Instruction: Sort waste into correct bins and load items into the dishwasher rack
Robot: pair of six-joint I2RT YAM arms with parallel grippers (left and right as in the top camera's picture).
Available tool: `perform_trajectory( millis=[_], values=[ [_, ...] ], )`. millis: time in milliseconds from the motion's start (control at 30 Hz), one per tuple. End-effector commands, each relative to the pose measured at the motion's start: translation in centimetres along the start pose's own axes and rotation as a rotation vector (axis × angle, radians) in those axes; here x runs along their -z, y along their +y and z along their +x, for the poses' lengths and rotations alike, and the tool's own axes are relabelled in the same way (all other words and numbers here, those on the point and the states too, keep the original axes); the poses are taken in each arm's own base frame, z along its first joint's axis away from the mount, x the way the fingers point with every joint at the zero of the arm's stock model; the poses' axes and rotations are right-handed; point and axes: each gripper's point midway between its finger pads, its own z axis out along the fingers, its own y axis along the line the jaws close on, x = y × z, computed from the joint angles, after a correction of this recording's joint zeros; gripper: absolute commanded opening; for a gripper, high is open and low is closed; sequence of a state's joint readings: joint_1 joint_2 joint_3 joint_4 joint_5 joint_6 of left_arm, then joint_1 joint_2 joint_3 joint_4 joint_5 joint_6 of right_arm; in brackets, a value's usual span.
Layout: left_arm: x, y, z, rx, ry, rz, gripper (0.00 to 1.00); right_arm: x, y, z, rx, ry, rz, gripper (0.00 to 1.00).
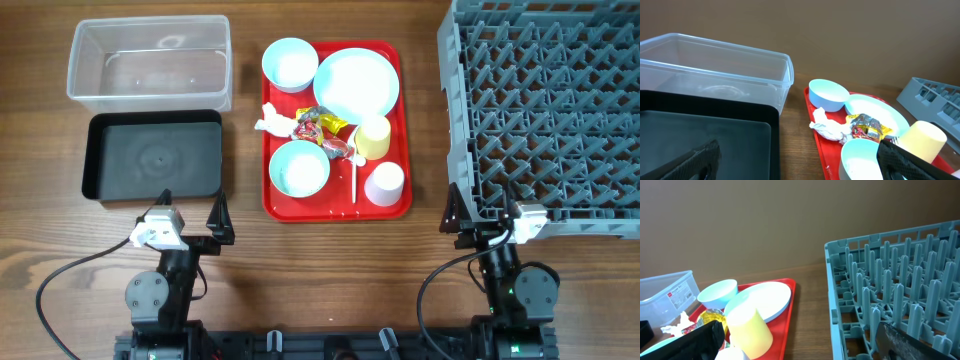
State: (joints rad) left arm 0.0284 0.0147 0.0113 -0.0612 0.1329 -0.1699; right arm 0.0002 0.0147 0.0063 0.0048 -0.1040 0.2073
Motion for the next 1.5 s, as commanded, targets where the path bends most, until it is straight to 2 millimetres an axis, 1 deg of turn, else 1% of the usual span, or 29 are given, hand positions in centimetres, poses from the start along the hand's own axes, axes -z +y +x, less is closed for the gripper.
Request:
perform_trajectory(
  millis=[0,1233,1333,1467],
  values=[
    [0.01,0.02,0.19,-0.001,0.002,0.004,1.00,0.02,0.02,-0.09,-0.004,-0.005,-0.001,1.00],
    [0.01,0.01,0.19,-0.001,0.003,0.004,1.00,0.02,0.03,-0.09,-0.004,-0.005,-0.001,1.00],
    [0.01,0.01,0.19,-0.001,0.003,0.004,1.00,0.03,-0.35,-0.13,-0.002,-0.008,0.020,1.00],
    [0.01,0.01,0.19,-0.001,0.003,0.004,1.00,0.03,-0.37,-0.15,-0.001,-0.009,0.022,1.00]
  ],
)
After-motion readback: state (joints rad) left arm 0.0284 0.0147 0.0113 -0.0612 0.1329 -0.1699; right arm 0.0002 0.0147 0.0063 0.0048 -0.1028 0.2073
